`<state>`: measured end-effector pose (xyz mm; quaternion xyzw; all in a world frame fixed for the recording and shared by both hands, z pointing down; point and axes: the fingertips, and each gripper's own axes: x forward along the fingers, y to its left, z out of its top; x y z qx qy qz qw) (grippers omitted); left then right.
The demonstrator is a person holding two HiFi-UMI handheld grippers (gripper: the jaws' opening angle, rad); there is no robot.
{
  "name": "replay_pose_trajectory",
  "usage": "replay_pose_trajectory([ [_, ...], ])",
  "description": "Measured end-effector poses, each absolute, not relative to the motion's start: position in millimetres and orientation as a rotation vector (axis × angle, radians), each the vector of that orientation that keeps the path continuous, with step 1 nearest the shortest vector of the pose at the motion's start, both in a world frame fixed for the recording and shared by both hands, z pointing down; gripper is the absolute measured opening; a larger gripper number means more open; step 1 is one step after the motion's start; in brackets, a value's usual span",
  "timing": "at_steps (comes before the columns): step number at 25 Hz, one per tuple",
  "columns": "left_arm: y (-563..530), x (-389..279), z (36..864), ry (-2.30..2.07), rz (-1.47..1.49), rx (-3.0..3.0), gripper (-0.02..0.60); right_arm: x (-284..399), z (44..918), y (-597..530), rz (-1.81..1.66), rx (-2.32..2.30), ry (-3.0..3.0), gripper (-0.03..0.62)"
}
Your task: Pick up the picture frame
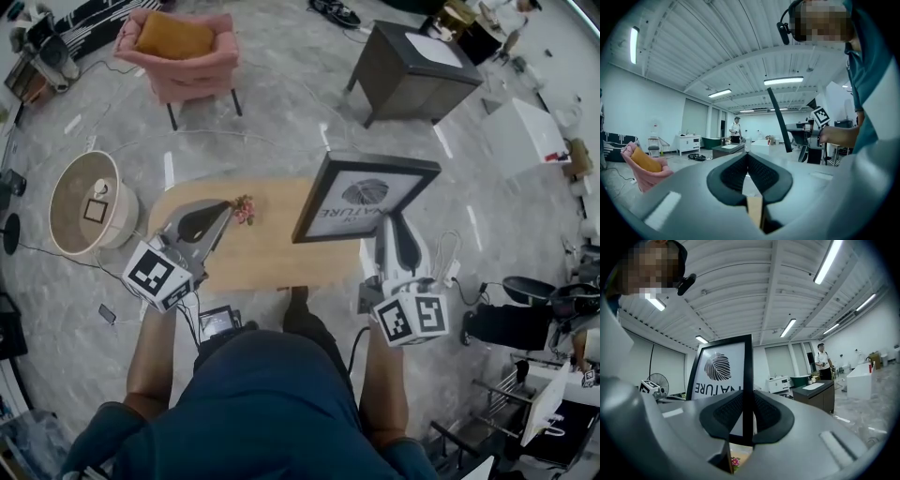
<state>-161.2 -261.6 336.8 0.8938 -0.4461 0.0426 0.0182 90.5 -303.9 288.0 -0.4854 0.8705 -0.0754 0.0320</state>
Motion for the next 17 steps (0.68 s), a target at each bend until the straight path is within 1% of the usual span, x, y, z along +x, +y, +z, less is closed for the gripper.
replay_pose_trajectory([
  [8, -257.8, -147.7, 334.8, -1.36, 0.134, 2.787, -0.004, 105.3, 284.9, -297.7, -0.226, -1.52, 2.67, 0.072],
  [17, -250.9, -146.2, 344.7, -1.352, 0.129, 2.777, -0.005, 106.6, 296.0, -292.9, -0.236, -1.531, 2.689, 0.072],
])
